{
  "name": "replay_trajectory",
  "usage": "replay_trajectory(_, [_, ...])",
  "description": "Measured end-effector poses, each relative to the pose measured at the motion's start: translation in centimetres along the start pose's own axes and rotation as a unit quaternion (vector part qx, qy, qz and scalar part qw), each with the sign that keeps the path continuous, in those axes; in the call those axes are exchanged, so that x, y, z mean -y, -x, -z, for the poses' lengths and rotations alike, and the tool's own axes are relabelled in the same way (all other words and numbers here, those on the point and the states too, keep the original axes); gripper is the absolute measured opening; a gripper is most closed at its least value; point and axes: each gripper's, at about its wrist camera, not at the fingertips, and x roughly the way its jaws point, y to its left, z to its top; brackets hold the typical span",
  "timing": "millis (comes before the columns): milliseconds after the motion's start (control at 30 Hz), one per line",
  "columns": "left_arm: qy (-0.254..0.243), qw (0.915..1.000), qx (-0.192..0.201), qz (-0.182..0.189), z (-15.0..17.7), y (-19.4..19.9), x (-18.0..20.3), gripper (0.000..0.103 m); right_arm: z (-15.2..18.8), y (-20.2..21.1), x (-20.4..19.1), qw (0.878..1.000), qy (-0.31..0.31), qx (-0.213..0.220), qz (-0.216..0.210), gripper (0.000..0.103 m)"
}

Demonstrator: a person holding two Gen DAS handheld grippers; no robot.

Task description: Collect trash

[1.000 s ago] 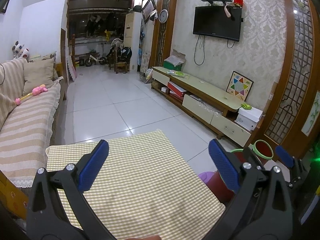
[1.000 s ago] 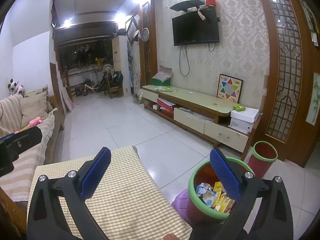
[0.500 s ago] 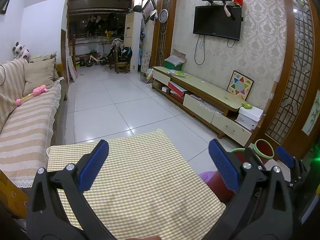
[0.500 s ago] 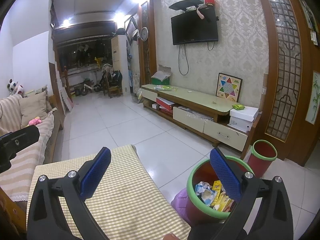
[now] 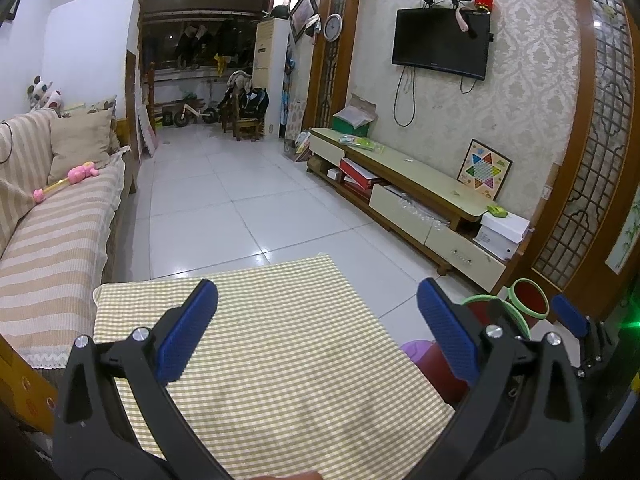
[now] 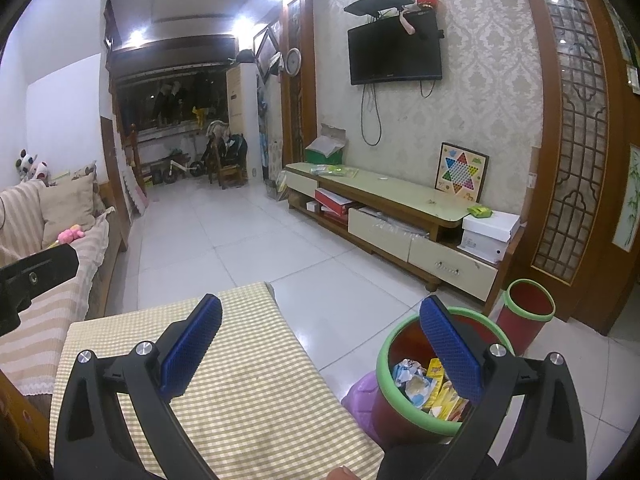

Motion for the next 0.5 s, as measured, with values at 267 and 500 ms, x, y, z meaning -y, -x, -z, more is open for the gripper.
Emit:
replay_trajectory(267, [0.023,0.9996,-0.008,-0.01,0.6,-0.7,-1.3,0.098,0.5,-1.4,-0.9,1.0,0.008,-0.021,-0.006,0.096])
replay_trajectory(500, [0.04,0.994,-0.077,-0.066,4.7,-5.0,-6.3,0.098,3.6,-6.4,-3.7,0.995,0.052,-0.077,-0.039,0.096])
